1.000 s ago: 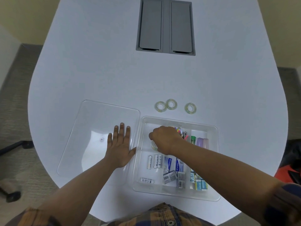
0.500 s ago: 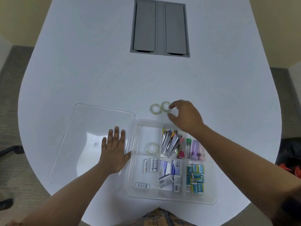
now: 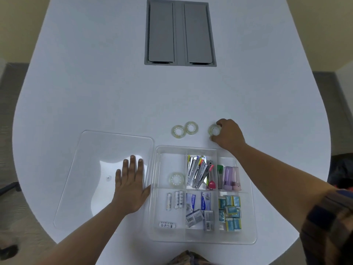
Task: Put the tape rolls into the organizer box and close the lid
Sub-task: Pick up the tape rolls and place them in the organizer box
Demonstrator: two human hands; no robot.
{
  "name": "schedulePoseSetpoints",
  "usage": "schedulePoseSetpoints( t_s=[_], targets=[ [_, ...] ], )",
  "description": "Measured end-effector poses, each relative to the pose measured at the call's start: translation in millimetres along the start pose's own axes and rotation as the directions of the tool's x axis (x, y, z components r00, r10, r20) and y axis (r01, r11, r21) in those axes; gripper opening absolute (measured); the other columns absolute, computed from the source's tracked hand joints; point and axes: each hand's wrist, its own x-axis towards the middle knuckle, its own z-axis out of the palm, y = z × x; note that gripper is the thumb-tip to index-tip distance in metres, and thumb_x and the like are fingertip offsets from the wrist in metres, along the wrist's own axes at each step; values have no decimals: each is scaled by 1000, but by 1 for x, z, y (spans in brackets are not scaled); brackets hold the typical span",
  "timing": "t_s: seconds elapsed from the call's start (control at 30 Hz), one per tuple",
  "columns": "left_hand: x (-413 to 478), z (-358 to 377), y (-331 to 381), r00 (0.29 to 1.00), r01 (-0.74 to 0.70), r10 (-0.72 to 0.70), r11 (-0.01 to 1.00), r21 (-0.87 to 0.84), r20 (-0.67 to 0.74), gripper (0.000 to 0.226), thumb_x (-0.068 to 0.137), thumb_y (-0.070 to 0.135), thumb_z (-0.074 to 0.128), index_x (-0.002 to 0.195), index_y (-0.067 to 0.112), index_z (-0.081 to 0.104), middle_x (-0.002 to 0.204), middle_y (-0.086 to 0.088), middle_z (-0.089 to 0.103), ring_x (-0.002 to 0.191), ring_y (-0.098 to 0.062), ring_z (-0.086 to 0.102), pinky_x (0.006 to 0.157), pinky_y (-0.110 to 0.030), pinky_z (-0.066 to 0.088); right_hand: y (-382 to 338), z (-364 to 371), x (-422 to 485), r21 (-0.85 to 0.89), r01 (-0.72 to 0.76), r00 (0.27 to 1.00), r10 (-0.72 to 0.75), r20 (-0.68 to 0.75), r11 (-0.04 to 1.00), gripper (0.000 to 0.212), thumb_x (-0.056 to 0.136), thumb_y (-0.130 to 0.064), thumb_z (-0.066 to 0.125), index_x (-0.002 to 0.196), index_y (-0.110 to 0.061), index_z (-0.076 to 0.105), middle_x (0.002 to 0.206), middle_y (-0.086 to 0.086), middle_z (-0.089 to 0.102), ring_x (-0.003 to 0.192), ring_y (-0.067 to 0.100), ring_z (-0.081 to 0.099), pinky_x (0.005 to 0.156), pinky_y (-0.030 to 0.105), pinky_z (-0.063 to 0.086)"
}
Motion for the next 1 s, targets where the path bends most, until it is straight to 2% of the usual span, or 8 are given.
schedulePoseSetpoints(
  t_s=[0.27, 0.4, 0.53, 0.67, 0.77, 0.83, 0.93, 1.0],
  targets=[
    [0, 1, -2, 1000, -12, 12, 1000, -12, 6, 94, 76, 76, -11, 147, 16, -20, 155, -7, -31, 142, -28, -29, 115, -52, -6, 1, -4, -9, 66, 36, 996, -31, -78, 997, 55, 75, -29, 76, 124, -13, 58, 115, 11, 63, 106, 30, 61, 85, 39, 52],
    [1, 0, -1, 1000, -7, 7, 1000, -24, 11, 94, 77, 77, -7, 148, 16, -19, 155, -7, -30, 142, -28, -28, 115, -52, -5, -12, -4, -44, 261, 198, 967, -145, -209, 945, 50, 80, -32, 74, 126, -21, 57, 117, 2, 66, 101, 19, 62, 84, 34, 51],
    [1, 0, 0, 1000, 8, -8, 1000, -10, 11, 91, 82, 71, 12, 145, 17, -25, 153, -6, -34, 141, -27, -30, 116, -53, -4, -28, 9, -87, 260, 351, 928, -298, -222, 900, 30, 79, -29, 74, 107, -21, 67, 116, -4, 65, 104, 14, 57, 85, 26, 43],
    [0, -2, 1, 1000, 7, -7, 1000, -1, 22, 89, 89, 62, 26, 144, 17, -28, 152, -6, -37, 139, -28, -34, 118, -55, -2, -44, 23, -118, 174, 448, 893, -430, -132, 877, 24, 72, -17, 78, 95, -14, 76, 121, 3, 66, 110, 23, 57, 88, 31, 47],
    [-2, -6, 4, 1000, 0, 0, 1000, -20, 28, 89, 82, 67, 13, 144, 16, -26, 153, -7, -35, 140, -28, -32, 116, -51, -8, -53, 31, -131, 79, 557, 831, -553, -65, 827, 22, 75, -19, 76, 97, -16, 76, 124, 3, 66, 112, 25, 58, 90, 37, 49],
    [-1, -6, 5, 1000, -1, 1, 1000, -12, 30, 88, 83, 65, 15, 143, 15, -27, 152, -7, -35, 140, -29, -33, 116, -52, -7, -58, 36, -135, -6, 593, 805, -593, -15, 805, 21, 78, -21, 74, 99, -18, 76, 116, 1, 67, 107, 25, 58, 86, 38, 47],
    [-1, -6, 4, 1000, 0, 0, 1000, -19, 26, 90, 91, 56, 34, 143, 15, -28, 151, -8, -37, 139, -29, -34, 117, -54, -5, -66, 45, -134, -151, 610, 790, -611, 47, 778, 21, 82, -21, 69, 102, -19, 75, 94, 2, 63, 92, 26, 56, 74, 33, 37],
    [-1, -6, 4, 1000, -4, 5, 1000, -22, 22, 91, 92, 55, 36, 144, 16, -27, 152, -8, -36, 140, -30, -33, 117, -54, -5, -71, 51, -132, -226, 607, 793, -602, 98, 762, 21, 83, -20, 65, 102, -21, 75, 91, 2, 61, 91, 26, 53, 73, 33, 32]
  ],
)
